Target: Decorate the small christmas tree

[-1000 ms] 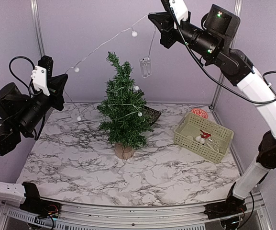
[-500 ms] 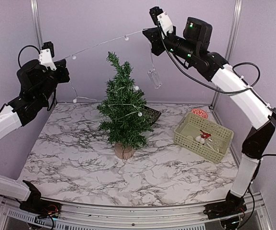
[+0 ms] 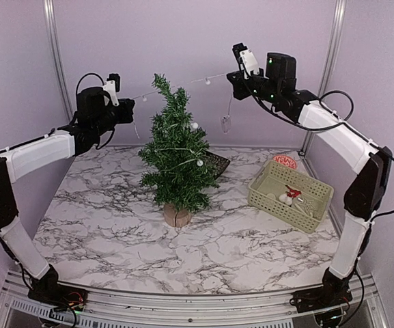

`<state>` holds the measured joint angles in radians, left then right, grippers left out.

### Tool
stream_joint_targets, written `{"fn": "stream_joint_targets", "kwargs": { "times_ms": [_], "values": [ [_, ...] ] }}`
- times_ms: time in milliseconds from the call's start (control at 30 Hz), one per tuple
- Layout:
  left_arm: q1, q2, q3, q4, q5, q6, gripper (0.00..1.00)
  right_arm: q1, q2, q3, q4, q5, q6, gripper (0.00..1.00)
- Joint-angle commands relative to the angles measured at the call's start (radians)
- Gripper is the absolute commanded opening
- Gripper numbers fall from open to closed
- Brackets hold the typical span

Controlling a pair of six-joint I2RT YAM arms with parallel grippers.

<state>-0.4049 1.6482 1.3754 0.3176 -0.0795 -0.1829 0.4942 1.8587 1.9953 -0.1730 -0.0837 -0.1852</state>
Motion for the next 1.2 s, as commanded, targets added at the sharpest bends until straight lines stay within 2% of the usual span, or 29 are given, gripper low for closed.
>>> {"fn": "stream_joint_targets", "kwargs": {
  "times_ms": [0, 233, 333, 367, 400, 467, 533, 667, 933, 1167],
  "values": [
    [0.035, 0.088, 0.057, 0.007, 0.049, -0.061, 0.00, -0.082, -0.098, -0.063, 0.042, 0.070, 0.089, 0.00],
    [0.035, 0.219, 0.158, 0.063, 0.265, -0.131, 0.00, -0.126, -0.205, -0.192, -0.004, 0.123, 0.088, 0.00],
    [0.035, 0.252, 0.193, 0.068, 0.296, -0.152, 0.00, -0.165, -0.281, -0.270, -0.021, 0.138, 0.092, 0.00],
    [0.035, 0.259, 0.204, 0.069, 0.301, -0.155, 0.03, -0.178, -0.308, -0.293, -0.031, 0.143, 0.093, 0.00],
    [0.034, 0.265, 0.211, 0.069, 0.301, -0.157, 0.10, -0.191, -0.334, -0.315, -0.041, 0.148, 0.093, 0.00],
    [0.035, 0.263, 0.215, 0.069, 0.281, -0.159, 0.29, -0.215, -0.384, -0.353, -0.070, 0.171, 0.092, 0.00],
    [0.038, 0.250, 0.211, 0.068, 0.254, -0.163, 0.43, -0.238, -0.431, -0.389, -0.099, 0.191, 0.094, 0.00],
    [0.049, 0.206, 0.185, 0.058, 0.215, -0.159, 0.56, -0.249, -0.499, -0.440, -0.162, 0.223, 0.084, 0.00],
    [0.056, 0.070, 0.074, 0.011, 0.202, -0.123, 0.61, -0.251, -0.610, -0.534, -0.237, 0.208, 0.092, 0.00],
    [0.047, -0.112, -0.077, -0.010, 0.223, -0.057, 0.62, -0.251, -0.705, -0.461, -0.314, 0.110, 0.053, 0.00]
  ]
}}
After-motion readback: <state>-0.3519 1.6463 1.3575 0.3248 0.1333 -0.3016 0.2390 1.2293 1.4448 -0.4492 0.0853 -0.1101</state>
